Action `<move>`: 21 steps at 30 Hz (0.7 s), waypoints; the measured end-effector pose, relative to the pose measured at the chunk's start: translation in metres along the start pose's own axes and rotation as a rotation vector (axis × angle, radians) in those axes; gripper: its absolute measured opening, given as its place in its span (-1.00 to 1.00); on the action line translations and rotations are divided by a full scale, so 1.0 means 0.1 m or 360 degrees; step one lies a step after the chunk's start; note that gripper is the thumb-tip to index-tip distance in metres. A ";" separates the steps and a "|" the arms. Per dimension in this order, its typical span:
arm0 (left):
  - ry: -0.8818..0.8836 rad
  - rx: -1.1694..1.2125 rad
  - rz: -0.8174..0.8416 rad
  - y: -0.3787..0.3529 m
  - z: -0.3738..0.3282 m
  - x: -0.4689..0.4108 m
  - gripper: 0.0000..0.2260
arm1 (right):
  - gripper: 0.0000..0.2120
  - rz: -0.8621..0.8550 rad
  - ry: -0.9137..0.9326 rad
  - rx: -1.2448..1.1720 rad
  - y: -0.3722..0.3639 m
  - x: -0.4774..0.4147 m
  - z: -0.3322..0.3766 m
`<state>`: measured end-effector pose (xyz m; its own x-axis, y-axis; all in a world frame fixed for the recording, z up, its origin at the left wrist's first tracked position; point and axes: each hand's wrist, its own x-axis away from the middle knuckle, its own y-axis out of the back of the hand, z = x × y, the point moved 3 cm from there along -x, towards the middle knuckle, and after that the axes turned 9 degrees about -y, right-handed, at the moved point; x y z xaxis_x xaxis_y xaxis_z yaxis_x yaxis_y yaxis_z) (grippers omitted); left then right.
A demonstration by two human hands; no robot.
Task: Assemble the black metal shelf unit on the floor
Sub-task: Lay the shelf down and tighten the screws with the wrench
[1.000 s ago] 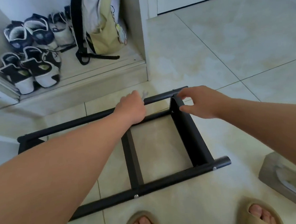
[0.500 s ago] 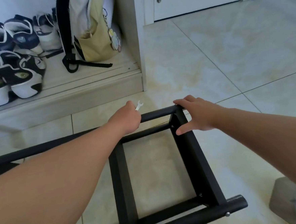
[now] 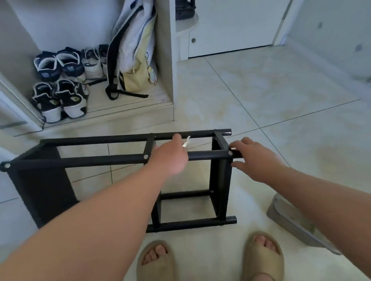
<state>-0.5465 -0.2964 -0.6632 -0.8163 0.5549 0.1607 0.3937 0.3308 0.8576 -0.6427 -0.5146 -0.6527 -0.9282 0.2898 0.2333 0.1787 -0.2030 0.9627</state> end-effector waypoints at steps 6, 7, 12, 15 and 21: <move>-0.0064 -0.0102 0.0023 -0.33 -0.18 0.95 -0.95 | -0.75 -0.0102 -0.0074 0.0082 -0.28 1.10 0.00; -0.0066 -0.0104 0.0021 -0.39 -0.20 1.10 -0.95 | -0.75 -0.0107 -0.0068 0.0107 -0.35 1.28 0.01; -0.0050 -0.0168 -0.0026 -0.71 -0.17 1.69 -0.95 | -0.76 0.0022 -0.0085 0.0106 -0.67 1.86 0.07; 0.0007 -0.0216 0.0002 -0.83 -0.14 1.92 -0.94 | -0.78 0.0102 -0.0085 0.0077 -0.77 2.06 0.13; 0.0045 -0.0229 0.0239 -0.86 -0.12 2.26 -0.92 | -0.64 0.0356 -0.0113 -0.0042 -0.96 2.52 0.20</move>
<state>-0.7698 -0.2086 -0.6954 -0.7654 0.5674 0.3038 0.4491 0.1327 0.8836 -0.8868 -0.4033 -0.6838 -0.8409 0.2997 0.4506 0.3680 -0.2940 0.8821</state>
